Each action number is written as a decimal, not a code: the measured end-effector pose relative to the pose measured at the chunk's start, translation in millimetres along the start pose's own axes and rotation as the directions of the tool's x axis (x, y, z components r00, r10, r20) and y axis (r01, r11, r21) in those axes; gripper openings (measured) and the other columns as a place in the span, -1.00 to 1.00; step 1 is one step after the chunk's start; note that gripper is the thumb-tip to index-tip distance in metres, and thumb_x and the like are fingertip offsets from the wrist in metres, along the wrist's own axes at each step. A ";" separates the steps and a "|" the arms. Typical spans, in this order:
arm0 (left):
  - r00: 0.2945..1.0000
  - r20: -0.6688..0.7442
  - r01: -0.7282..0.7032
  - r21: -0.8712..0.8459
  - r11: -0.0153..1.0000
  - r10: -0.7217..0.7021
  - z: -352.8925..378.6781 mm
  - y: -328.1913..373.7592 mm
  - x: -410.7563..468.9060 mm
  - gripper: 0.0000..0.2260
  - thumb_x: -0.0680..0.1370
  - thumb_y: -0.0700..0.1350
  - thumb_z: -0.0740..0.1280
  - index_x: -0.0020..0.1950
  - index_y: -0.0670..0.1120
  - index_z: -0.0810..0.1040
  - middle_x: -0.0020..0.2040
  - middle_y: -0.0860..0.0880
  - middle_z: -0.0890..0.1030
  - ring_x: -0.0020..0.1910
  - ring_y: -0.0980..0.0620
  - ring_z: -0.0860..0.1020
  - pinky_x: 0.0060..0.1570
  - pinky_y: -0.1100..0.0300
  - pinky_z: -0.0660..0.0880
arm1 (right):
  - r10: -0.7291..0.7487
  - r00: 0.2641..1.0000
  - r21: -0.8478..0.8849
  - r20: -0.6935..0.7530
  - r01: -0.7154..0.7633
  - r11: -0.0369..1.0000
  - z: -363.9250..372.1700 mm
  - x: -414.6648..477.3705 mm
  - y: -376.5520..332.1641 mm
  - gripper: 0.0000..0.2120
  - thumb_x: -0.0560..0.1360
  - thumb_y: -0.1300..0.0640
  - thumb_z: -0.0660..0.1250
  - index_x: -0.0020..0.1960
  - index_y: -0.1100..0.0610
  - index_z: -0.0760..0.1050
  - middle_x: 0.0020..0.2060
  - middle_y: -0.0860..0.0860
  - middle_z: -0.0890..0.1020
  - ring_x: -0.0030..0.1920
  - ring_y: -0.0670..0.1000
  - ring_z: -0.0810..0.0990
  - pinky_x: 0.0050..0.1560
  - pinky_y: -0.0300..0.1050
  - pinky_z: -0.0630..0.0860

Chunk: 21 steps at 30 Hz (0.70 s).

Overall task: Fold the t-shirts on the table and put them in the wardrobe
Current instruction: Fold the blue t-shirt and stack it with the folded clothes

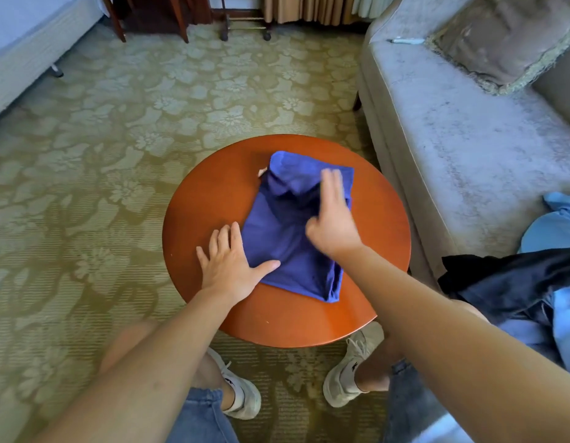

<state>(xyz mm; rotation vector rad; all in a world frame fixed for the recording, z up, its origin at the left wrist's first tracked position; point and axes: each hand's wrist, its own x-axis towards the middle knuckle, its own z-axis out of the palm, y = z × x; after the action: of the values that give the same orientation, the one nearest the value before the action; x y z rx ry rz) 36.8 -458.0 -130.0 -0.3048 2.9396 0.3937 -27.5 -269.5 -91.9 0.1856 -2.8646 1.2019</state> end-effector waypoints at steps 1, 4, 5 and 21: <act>1.000 -0.001 -0.003 0.004 1.000 0.003 -1.9 -2.9 4.0 0.06 0.36 0.53 0.17 0.60 -0.08 -0.16 0.60 -0.09 -0.02 0.57 -0.10 -0.09 0.48 -0.22 -0.10 | 0.106 0.984 0.096 -0.141 -0.093 0.991 -7.8 4.4 6.4 -0.17 0.37 0.41 0.19 0.58 0.21 -0.05 0.57 0.13 -0.07 0.52 0.09 0.12 0.35 -0.21 0.23; 1.000 0.020 -0.011 0.022 1.000 0.011 -10.2 -14.7 21.3 0.06 0.35 0.53 0.18 0.60 -0.05 -0.17 0.60 -0.07 -0.04 0.57 -0.09 -0.10 0.48 -0.21 -0.12 | 0.382 0.880 0.239 -0.282 -0.321 0.916 -27.2 3.8 29.7 -0.20 0.43 0.39 0.18 0.56 0.31 -0.15 0.55 0.25 -0.18 0.56 0.19 -0.04 0.52 -0.05 0.03; 0.999 0.026 -0.032 0.033 0.999 0.031 -13.3 -19.2 27.5 0.05 0.36 0.52 0.19 0.60 -0.05 -0.17 0.60 -0.07 -0.04 0.57 -0.09 -0.10 0.49 -0.20 -0.11 | 0.354 0.887 0.152 -0.296 -0.322 0.935 -28.7 1.5 35.1 -0.23 0.44 0.38 0.17 0.56 0.32 -0.11 0.55 0.25 -0.17 0.56 0.20 -0.06 0.53 0.05 0.02; 0.952 -0.128 0.267 -0.094 0.959 -0.277 -40.7 -27.1 60.8 -0.28 0.58 0.16 0.27 0.59 -0.04 -0.01 0.48 -0.22 0.22 0.42 -0.24 0.24 0.29 -0.15 0.31 | 0.196 0.975 -0.451 -0.102 -0.220 0.865 -18.2 12.4 36.2 -0.55 0.57 -0.10 0.23 0.35 0.14 0.36 0.30 0.14 0.40 0.32 0.21 0.34 0.25 0.12 0.31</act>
<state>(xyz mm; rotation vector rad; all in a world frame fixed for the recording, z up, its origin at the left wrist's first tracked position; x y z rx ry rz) -21.3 -505.7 -109.0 -0.7681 2.9604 0.4610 -44.6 -232.6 -103.9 -0.1723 -3.0756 0.4935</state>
